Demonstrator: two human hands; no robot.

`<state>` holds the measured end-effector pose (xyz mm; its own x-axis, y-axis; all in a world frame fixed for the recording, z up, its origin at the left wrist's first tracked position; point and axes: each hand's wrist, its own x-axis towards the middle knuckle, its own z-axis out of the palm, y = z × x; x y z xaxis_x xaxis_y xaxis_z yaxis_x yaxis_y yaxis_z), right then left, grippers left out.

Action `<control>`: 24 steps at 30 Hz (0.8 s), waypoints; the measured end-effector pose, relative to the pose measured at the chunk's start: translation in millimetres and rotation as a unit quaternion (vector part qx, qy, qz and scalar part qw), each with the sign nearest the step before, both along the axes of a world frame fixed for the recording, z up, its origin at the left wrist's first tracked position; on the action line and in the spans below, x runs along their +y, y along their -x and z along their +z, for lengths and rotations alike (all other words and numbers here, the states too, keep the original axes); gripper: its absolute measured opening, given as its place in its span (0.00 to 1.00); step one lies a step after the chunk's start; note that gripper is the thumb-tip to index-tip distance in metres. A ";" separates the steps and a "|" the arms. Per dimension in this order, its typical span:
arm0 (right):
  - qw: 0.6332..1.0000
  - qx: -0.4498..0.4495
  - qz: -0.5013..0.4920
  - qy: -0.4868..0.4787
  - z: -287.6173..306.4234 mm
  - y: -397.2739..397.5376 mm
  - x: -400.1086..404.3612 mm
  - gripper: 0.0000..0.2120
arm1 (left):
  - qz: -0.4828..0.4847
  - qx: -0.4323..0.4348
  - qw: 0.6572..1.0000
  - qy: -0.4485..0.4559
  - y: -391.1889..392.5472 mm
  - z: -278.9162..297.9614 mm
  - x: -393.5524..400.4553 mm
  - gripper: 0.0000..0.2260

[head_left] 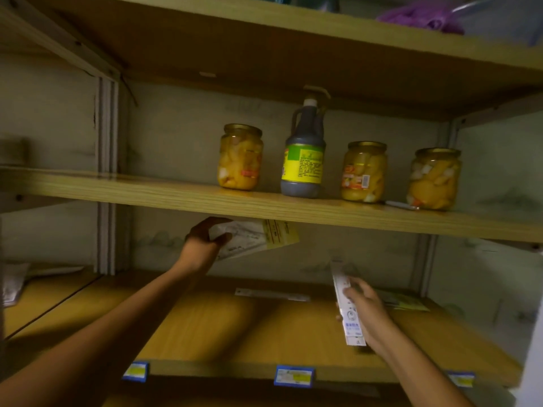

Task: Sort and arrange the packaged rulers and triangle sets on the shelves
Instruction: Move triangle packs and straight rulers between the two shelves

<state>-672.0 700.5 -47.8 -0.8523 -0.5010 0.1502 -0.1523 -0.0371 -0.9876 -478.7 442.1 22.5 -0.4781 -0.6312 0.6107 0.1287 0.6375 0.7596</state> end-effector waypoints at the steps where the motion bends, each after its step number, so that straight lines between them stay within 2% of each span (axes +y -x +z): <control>1: 1.000 0.006 0.020 -0.013 0.2 4.7 1.8 0.18 | -0.002 0.004 1.000 -0.004 2.3 0.6 5.7 0.15; 5: 0.994 0.032 0.099 -0.041 7.6 17.7 12.9 0.25 | 0.015 0.005 1.000 -0.011 9.2 -0.4 24.3 0.15; 10: 0.983 0.083 0.154 -0.057 19.8 38.2 22.0 0.19 | 0.042 0.009 0.999 -0.023 9.4 -7.4 51.3 0.12; 14: 0.974 0.111 0.179 -0.089 17.2 48.4 10.3 0.14 | 0.027 0.032 0.995 -0.086 0.6 -17.1 59.5 0.12; 18: 0.963 0.132 0.209 -0.108 13.4 53.3 -17.3 0.11 | 0.048 0.037 0.994 -0.092 -11.0 -20.9 58.0 0.11; 24: 0.933 0.227 0.217 -0.178 14.2 62.1 -73.9 0.07 | 0.075 0.015 0.994 -0.074 -19.8 -16.0 30.8 0.13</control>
<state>-734.1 626.6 -33.7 -0.4461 -0.8712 0.2048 -0.6042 0.1244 -0.7870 -458.9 473.0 6.5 -0.3551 -0.7778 0.5186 0.0649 0.5329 0.8437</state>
